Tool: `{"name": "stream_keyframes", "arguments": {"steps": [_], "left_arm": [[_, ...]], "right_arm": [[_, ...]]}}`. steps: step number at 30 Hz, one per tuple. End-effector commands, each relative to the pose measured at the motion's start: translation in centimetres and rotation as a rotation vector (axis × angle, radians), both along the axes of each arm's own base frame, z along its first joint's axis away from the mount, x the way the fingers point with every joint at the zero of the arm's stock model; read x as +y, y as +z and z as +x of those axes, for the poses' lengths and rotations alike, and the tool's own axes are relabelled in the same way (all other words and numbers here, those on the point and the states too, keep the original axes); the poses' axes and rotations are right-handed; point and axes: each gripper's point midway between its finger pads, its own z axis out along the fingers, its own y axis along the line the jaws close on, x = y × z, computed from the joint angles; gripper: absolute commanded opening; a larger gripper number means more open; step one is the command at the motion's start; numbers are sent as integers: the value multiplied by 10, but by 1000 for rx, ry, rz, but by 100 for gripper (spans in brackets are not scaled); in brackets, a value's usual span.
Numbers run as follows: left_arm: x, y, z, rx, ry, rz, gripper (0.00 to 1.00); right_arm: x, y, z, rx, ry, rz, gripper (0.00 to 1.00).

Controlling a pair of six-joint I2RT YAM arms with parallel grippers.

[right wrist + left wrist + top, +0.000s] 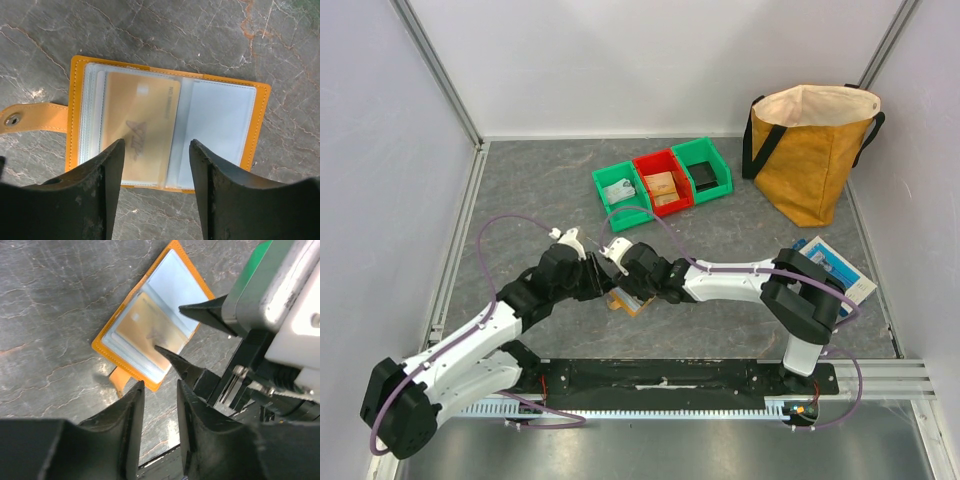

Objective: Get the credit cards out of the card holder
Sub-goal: Remove the credit card from the card holder.

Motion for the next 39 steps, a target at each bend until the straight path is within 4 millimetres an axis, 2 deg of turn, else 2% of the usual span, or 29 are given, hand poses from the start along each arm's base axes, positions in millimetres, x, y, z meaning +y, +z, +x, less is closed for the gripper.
{"name": "stream_keyframes", "arguments": {"steps": [1,6,12,15,24,28,31,34,39], "left_arm": [[-26,20,9,-18,-13,-148,36],[-32,15,15,-19,19,-204,29],[-33,-11,20,28,50,-181,24],[-26,-30,22,49,96,-152,20],[-21,-69,26,97,126,-76,15],[-19,-89,24,140,121,-34,9],[-15,-102,17,180,120,-2,8],[-11,-109,12,198,123,12,8],[-6,-106,12,182,125,33,7]], "right_arm": [[-11,-21,0,41,-56,-28,60],[-17,-33,-7,149,-79,24,56],[-23,-41,-12,255,-115,99,55],[-24,-42,-13,299,-127,139,55],[-31,-43,-13,338,-148,172,55],[-31,-44,-16,347,-146,174,55],[-34,-46,-14,348,-163,170,55],[-38,-49,-13,369,-187,175,55],[-44,-54,-11,423,-230,197,54]]}}
